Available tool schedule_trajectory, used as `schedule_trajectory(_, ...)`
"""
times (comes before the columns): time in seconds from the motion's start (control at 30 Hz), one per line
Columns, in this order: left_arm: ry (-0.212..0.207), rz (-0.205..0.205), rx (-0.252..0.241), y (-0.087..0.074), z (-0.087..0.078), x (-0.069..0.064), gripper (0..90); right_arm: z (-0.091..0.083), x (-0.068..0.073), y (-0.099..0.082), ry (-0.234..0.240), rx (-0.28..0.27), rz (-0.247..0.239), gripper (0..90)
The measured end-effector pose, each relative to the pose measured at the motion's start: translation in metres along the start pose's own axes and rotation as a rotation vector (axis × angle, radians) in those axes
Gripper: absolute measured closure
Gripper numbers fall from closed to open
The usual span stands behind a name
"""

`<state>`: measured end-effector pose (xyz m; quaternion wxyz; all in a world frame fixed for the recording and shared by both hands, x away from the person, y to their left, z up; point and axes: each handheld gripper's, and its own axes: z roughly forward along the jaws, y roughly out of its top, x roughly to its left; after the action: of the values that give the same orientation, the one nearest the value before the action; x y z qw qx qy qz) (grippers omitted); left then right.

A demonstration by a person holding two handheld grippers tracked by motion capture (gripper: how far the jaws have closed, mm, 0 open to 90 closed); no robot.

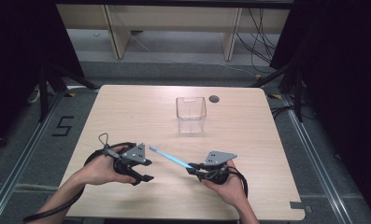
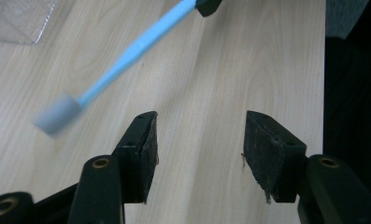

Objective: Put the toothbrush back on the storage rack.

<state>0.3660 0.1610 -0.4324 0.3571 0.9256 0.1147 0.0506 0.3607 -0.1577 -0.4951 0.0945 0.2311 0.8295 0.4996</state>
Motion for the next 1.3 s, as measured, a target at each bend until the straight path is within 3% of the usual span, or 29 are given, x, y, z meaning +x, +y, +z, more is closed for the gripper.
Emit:
schedule_trajectory(0.03, -0.001, -0.029, -0.018, -0.004, 0.001, 0.000, 44.0, -0.004, 0.000, 0.002, -0.039, -0.042, -0.007, 78.5)
schedule_trajectory(0.07, 0.005, -0.094, -0.086, -0.011, 0.005, 0.000, 43.2, -0.005, 0.001, 0.003, -0.041, -0.060, 0.007, 78.5)
schedule_trajectory(0.1, 0.005, -0.094, -0.086, -0.011, 0.005, 0.000, 43.1, -0.005, 0.001, 0.003, -0.041, -0.060, 0.007, 78.5)
schedule_trajectory(0.17, 0.025, -0.139, -0.167, -0.018, 0.009, 0.003, 42.7, -0.007, 0.000, 0.005, -0.091, -0.113, 0.000, 78.5)
schedule_trajectory(0.23, 0.041, -0.203, -0.262, -0.022, 0.013, 0.006, 39.5, -0.011, 0.003, 0.009, -0.118, -0.165, 0.035, 78.5)
schedule_trajectory(0.27, 0.049, -0.242, -0.311, -0.023, 0.015, 0.007, 39.5, -0.011, 0.003, 0.009, -0.118, -0.165, 0.035, 78.5)
schedule_trajectory(0.3, 0.054, -0.296, -0.381, -0.024, 0.018, 0.011, 36.6, -0.012, 0.003, 0.012, -0.136, -0.210, 0.032, 78.5)
schedule_trajectory(0.33, 0.054, -0.296, -0.381, -0.024, 0.018, 0.011, 35.0, -0.014, 0.003, 0.014, -0.155, -0.220, 0.030, 78.5)
schedule_trajectory(0.37, 0.046, -0.315, -0.425, -0.024, 0.020, 0.013, 35.0, -0.014, 0.003, 0.014, -0.155, -0.220, 0.030, 78.5)
schedule_trajectory(0.43, 0.057, -0.361, -0.465, -0.021, 0.021, 0.015, 33.1, -0.016, 0.006, 0.021, -0.174, -0.272, 0.050, 78.5)
schedule_trajectory(0.47, 0.049, -0.389, -0.489, -0.019, 0.022, 0.015, 33.1, -0.016, 0.006, 0.021, -0.174, -0.272, 0.050, 78.5)
schedule_trajectory(0.5, 0.036, -0.412, -0.551, -0.013, 0.023, 0.019, 32.9, -0.018, 0.007, 0.026, -0.190, -0.288, 0.049, 78.5)
schedule_trajectory(0.57, 0.043, -0.422, -0.566, -0.008, 0.022, 0.020, 33.0, -0.016, 0.007, 0.028, -0.187, -0.309, 0.042, 78.5)
schedule_trajectory(0.6, 0.045, -0.419, -0.583, -0.004, 0.021, 0.021, 33.1, -0.016, 0.006, 0.030, -0.204, -0.321, 0.009, 78.5)
schedule_trajectory(0.63, 0.045, -0.422, -0.616, 0.005, 0.018, 0.023, 33.6, -0.014, 0.008, 0.034, -0.198, -0.331, 0.033, 78.5)
schedule_trajectory(0.67, 0.045, -0.422, -0.616, 0.005, 0.018, 0.023, 33.9, -0.014, 0.008, 0.034, -0.198, -0.331, 0.033, 78.5)
schedule_trajectory(0.7, 0.037, -0.436, -0.650, 0.014, 0.017, 0.026, 34.2, -0.013, 0.008, 0.036, -0.229, -0.350, 0.015, 78.5)
schedule_trajectory(0.73, 0.034, -0.441, -0.657, 0.018, 0.016, 0.028, 34.5, -0.014, 0.009, 0.037, -0.218, -0.337, 0.030, 78.5)
schedule_trajectory(0.83, 0.036, -0.446, -0.674, 0.029, 0.017, 0.031, 35.7, -0.013, 0.010, 0.039, -0.219, -0.357, 0.027, 78.5)
schedule_trajectory(0.97, 0.026, -0.448, -0.679, 0.037, 0.020, 0.033, 36.9, -0.014, 0.015, 0.040, -0.219, -0.345, 0.064, 78.5)
schedule_trajectory(1.2, 0.026, -0.473, -0.686, 0.044, 0.028, 0.035, 38.4, -0.013, 0.013, 0.042, -0.207, -0.361, 0.032, 78.5)
schedule_trajectory(1.23, 0.027, -0.478, -0.689, 0.045, 0.029, 0.037, 38.6, -0.013, 0.014, 0.042, -0.228, -0.350, 0.019, 78.5)
schedule_trajectory(1.3, 0.022, -0.488, -0.700, 0.046, 0.028, 0.037, 39.0, -0.012, 0.015, 0.042, -0.219, -0.353, 0.034, 78.5)
